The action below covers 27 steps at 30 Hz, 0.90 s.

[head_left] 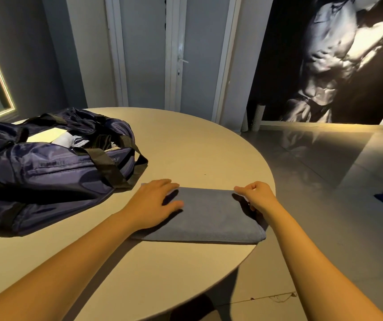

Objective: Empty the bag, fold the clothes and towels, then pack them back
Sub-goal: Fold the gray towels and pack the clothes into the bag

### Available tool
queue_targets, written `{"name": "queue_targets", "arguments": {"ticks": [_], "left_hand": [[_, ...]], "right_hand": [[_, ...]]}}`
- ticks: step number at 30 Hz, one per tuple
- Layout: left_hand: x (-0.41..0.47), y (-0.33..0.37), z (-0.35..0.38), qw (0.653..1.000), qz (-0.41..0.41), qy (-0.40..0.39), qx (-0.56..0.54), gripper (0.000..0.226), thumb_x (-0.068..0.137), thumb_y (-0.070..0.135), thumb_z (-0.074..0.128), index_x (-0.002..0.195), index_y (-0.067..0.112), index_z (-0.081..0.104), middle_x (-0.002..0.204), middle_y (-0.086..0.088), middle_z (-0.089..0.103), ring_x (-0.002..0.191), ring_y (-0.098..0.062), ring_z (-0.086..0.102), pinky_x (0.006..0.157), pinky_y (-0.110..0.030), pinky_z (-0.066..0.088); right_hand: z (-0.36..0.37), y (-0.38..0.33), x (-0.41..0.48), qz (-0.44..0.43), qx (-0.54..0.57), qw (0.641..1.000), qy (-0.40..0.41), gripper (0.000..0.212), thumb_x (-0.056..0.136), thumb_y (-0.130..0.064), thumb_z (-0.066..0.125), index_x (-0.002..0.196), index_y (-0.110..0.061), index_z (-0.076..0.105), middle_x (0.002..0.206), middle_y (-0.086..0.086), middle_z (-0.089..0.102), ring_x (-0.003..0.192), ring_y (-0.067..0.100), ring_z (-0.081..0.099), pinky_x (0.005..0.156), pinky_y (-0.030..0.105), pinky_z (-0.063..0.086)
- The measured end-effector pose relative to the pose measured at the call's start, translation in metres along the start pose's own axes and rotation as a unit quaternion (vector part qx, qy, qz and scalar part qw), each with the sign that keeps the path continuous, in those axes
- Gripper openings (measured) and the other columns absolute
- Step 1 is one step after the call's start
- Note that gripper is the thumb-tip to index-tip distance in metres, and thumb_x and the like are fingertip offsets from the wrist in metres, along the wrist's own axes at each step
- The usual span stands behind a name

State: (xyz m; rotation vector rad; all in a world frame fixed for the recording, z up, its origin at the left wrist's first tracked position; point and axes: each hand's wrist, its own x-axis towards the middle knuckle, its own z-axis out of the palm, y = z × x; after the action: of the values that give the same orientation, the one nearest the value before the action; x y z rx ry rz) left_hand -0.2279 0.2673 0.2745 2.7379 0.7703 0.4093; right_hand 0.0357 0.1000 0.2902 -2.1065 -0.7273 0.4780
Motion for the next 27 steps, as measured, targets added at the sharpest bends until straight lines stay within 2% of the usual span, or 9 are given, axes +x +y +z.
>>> {"name": "queue_targets", "arguments": {"ticks": [2,4,10,13,15,17,20,22,27], "left_hand": [[-0.006,-0.002,0.008,0.993,0.006,-0.115,0.04,0.093,0.084,0.091,0.016,0.162,0.039,0.017,0.171,0.004,0.009,0.157,-0.018,0.008,0.127,-0.044,0.01],[-0.01,-0.007,0.015,0.989,-0.01,-0.134,0.055,0.107,0.069,0.097,-0.003,0.161,0.044,0.003,0.171,0.008,-0.006,0.158,-0.015,-0.007,0.128,-0.043,-0.001],[-0.02,0.006,0.026,0.987,-0.097,-0.102,0.076,0.098,0.079,0.09,0.0,0.162,0.039,0.0,0.171,0.001,-0.01,0.158,-0.02,-0.011,0.127,-0.046,-0.006],[-0.03,0.018,0.029,0.983,-0.144,-0.08,0.08,0.089,0.088,0.082,0.009,0.163,0.035,0.0,0.171,-0.003,-0.01,0.158,-0.025,-0.011,0.127,-0.048,-0.006],[-0.04,0.026,0.029,0.98,-0.169,-0.067,0.084,0.087,0.092,0.08,0.012,0.164,0.032,0.001,0.171,-0.007,-0.01,0.157,-0.028,-0.01,0.126,-0.049,-0.005],[-0.05,0.03,0.028,0.976,-0.187,-0.068,0.092,0.087,0.093,0.079,0.013,0.164,0.03,0.001,0.171,-0.008,-0.009,0.157,-0.03,-0.008,0.126,-0.05,-0.003],[-0.064,0.023,0.019,0.976,-0.175,-0.061,0.118,0.09,0.09,0.084,0.008,0.164,0.033,0.008,0.172,-0.006,0.002,0.157,-0.03,0.005,0.124,-0.05,0.008],[-0.078,0.012,0.005,0.979,-0.141,-0.049,0.137,0.1,0.079,0.088,-0.003,0.162,0.035,0.018,0.169,-0.001,0.017,0.151,-0.028,0.021,0.119,-0.046,0.02],[-0.127,-0.024,-0.028,0.996,-0.069,-0.021,0.058,0.098,0.075,0.094,0.012,0.147,0.04,0.05,0.157,0.01,0.042,0.138,-0.014,0.042,0.111,-0.036,0.037]], "right_hand": [[-0.009,-0.003,-0.012,-0.002,0.018,1.0,-0.014,0.036,0.091,-0.019,0.071,0.066,-0.008,0.048,0.064,0.013,0.043,0.051,0.022,0.038,0.048,0.025,0.034],[-0.016,-0.001,-0.026,0.017,0.062,0.998,-0.004,0.02,0.092,-0.012,0.067,0.081,-0.011,0.051,0.076,0.014,0.042,0.06,0.023,0.037,0.05,0.027,0.031],[-0.022,0.012,-0.057,0.047,-0.019,0.995,-0.086,0.022,0.092,-0.021,0.073,0.104,-0.009,0.06,0.075,0.01,0.061,0.054,0.016,0.039,0.042,0.021,0.032],[-0.02,0.016,-0.052,0.001,-0.163,0.987,-0.002,0.015,0.095,-0.017,0.068,0.107,-0.012,0.061,0.096,0.012,0.07,0.068,0.019,0.055,0.055,0.025,0.042],[-0.014,0.012,-0.056,-0.038,-0.29,0.952,0.09,0.012,0.098,-0.018,0.06,0.109,-0.014,0.062,0.106,0.01,0.069,0.078,0.023,0.056,0.065,0.029,0.043],[0.004,0.0,-0.07,-0.132,-0.291,0.937,0.139,0.012,0.1,-0.023,0.053,0.106,-0.018,0.063,0.104,0.005,0.065,0.079,0.02,0.056,0.066,0.03,0.043],[0.045,-0.011,-0.096,-0.313,-0.219,0.924,0.025,0.022,0.105,-0.036,0.047,0.117,-0.025,0.061,0.115,-0.007,0.059,0.099,0.014,0.057,0.081,0.03,0.049],[0.066,-0.005,-0.104,-0.346,-0.24,0.904,-0.074,0.034,0.106,-0.042,0.045,0.134,-0.027,0.058,0.134,-0.011,0.057,0.119,0.012,0.054,0.098,0.031,0.046],[0.072,-0.005,-0.114,-0.365,-0.265,0.892,-0.006,0.026,0.103,-0.028,0.052,0.124,-0.024,0.067,0.127,-0.007,0.065,0.115,0.018,0.06,0.093,0.031,0.049]]}}
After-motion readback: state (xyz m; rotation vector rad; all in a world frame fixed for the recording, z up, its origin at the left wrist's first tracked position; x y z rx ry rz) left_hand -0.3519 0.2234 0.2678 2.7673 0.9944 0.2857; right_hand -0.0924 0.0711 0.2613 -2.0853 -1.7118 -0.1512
